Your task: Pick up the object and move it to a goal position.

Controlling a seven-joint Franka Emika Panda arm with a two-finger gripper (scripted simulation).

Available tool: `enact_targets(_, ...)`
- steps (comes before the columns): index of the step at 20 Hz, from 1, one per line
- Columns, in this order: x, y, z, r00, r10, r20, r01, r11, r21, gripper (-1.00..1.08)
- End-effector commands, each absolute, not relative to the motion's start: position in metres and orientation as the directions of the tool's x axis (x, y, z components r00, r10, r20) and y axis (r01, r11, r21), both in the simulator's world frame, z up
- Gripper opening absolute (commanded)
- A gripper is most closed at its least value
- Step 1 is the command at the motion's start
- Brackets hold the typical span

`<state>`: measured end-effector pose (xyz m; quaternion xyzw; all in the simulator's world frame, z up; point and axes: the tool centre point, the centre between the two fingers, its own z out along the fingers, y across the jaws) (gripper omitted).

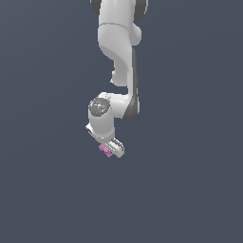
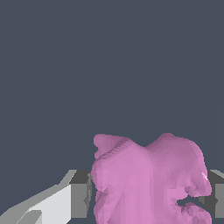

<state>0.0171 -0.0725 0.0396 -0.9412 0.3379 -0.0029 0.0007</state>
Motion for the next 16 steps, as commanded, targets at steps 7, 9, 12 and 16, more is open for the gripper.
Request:
enact_targets(7,0.015,-0.054,0.052,0.772,-0.636,0.001,-0.636,-0.772,-0.001,-1.00)
enact_targets(9,0.014,-0.043,0.061,0.772,-0.636,0.000,-0.636,-0.772,0.000,-1.00)
enact_targets(12,0.015,-0.030,0.071,0.772,-0.636,0.000,-0.636,-0.772,0.000,-1.00)
enact_targets(16,0.015,-0.024,0.076,0.772,-0.636,0.000,-0.636,-0.772,0.000,-1.00)
